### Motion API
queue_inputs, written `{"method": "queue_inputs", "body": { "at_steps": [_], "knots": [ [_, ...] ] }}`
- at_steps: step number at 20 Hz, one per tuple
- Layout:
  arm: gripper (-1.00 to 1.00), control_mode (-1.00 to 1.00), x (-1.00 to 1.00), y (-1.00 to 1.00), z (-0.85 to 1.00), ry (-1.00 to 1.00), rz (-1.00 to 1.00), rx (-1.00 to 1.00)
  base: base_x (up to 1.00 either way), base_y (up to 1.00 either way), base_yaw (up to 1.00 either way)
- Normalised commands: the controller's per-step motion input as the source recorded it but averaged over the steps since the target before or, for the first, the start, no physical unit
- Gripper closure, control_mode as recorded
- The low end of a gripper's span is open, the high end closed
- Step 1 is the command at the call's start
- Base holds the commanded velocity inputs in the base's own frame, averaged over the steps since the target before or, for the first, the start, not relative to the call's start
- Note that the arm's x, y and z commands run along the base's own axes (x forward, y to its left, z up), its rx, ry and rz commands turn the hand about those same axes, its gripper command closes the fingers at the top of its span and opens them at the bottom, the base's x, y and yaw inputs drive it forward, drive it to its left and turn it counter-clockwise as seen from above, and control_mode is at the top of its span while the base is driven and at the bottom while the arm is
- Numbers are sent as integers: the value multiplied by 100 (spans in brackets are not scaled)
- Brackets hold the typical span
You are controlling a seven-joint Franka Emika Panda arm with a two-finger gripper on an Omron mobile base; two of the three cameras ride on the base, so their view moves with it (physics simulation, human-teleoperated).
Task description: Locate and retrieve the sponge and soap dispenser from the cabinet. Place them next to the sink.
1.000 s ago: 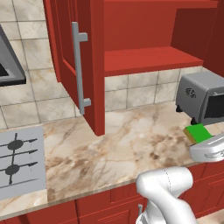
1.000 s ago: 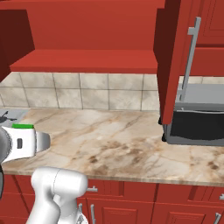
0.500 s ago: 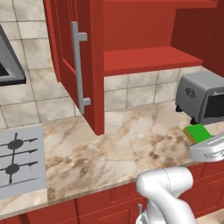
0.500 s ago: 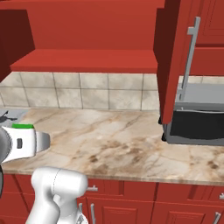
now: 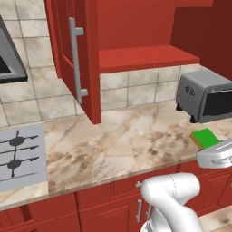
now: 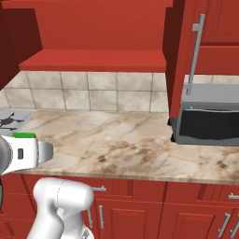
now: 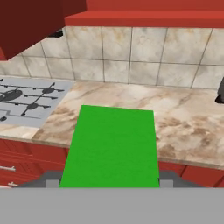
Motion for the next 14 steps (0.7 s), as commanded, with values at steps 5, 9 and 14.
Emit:
{"method": "queue_inputs", "body": {
  "at_steps": [5, 9, 14],
  "knots": [
    [100, 100, 0, 0, 0, 0, 0, 0, -16, 15, 6],
    [100, 100, 0, 0, 0, 0, 0, 0, -8, 36, 13],
    [100, 100, 0, 0, 0, 0, 0, 0, -16, 42, 13]
  ]
}}
